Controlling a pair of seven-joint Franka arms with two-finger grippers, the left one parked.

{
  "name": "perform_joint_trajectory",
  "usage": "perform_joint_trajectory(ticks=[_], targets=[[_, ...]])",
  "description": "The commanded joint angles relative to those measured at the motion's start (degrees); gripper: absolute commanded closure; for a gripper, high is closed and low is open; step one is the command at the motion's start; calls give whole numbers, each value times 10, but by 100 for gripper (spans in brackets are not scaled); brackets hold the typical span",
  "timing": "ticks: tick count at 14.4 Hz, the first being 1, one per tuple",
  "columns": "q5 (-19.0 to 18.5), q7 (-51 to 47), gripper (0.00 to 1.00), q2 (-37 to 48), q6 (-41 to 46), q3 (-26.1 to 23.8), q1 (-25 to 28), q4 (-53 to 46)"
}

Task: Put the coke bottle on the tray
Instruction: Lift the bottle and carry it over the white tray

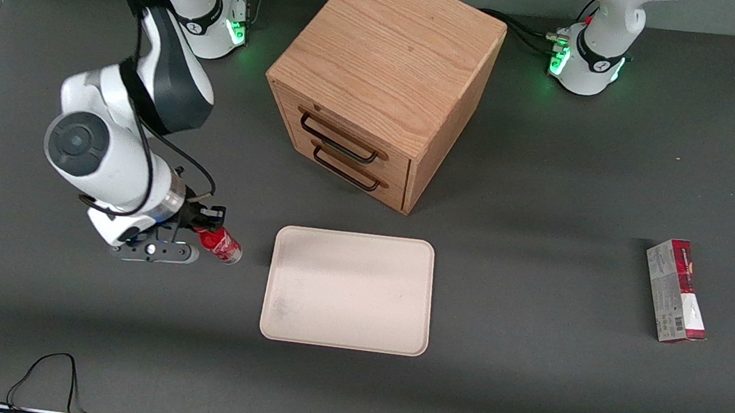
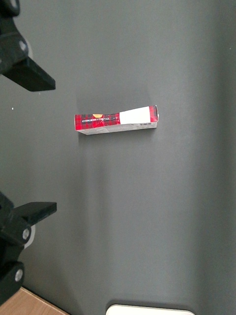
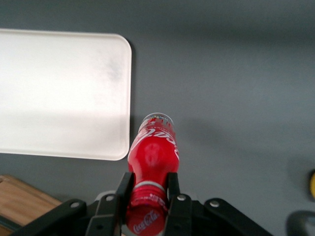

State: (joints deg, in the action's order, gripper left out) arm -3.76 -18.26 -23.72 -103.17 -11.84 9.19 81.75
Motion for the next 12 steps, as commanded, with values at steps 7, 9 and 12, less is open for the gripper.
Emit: perform_joint_trajectory(ticks=[7,9,12], targets=[[-83,-8,97,-102,124,-95,0,-268],[-116,-13,97,-162,74,-128,1,-300],[-139,-12,97,-224,-3,-138,7,-302]])
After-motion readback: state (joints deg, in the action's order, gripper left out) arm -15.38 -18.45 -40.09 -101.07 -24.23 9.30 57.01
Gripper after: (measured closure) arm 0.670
